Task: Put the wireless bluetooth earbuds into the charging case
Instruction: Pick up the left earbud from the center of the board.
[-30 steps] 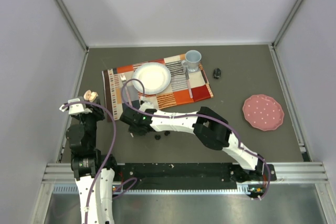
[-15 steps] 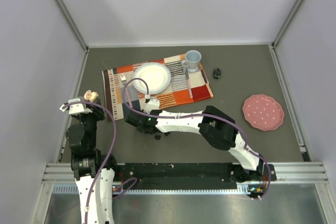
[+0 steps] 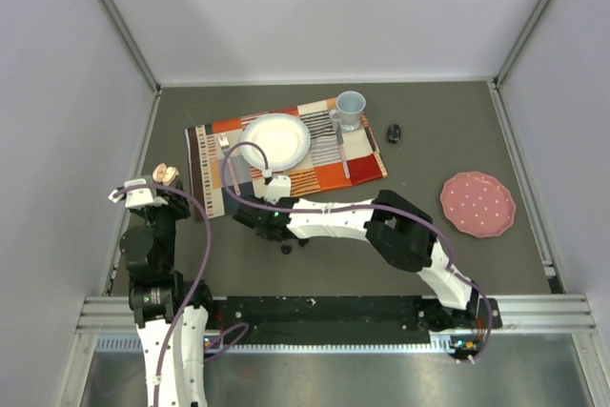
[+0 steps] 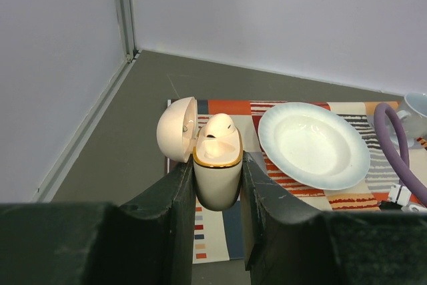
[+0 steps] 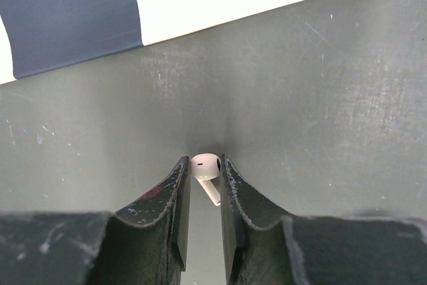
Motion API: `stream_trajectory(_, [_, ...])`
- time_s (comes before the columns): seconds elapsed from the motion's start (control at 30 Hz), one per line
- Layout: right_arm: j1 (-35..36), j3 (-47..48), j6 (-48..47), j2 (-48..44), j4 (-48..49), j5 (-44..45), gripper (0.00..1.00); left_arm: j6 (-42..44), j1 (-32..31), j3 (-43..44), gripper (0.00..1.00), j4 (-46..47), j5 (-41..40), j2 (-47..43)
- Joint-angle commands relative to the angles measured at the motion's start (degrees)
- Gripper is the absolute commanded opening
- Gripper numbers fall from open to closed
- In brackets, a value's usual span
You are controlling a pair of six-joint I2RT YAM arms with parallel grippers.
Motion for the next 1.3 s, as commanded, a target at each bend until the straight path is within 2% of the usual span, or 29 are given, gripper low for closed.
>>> stream_trajectory(0.0, [-1.07, 0.03, -3.24, 0.35, -1.81, -0.80, 0.22, 0.64, -0.20, 2.25, 0.00, 1.66, 0.29, -0.44])
stream_trajectory(0.9, [-1.77, 3.64, -9.40, 2.46, -1.81, -2.64, 0.31, 0.73, -0.20, 2.34, 0.00, 1.49, 0.03, -0.26])
stream_trajectory(1.27, [-1.95, 4.34, -12.47, 3.95, -1.81, -2.38, 0.26, 0.73, -0.20, 2.34, 0.00, 1.49, 0.12, -0.35])
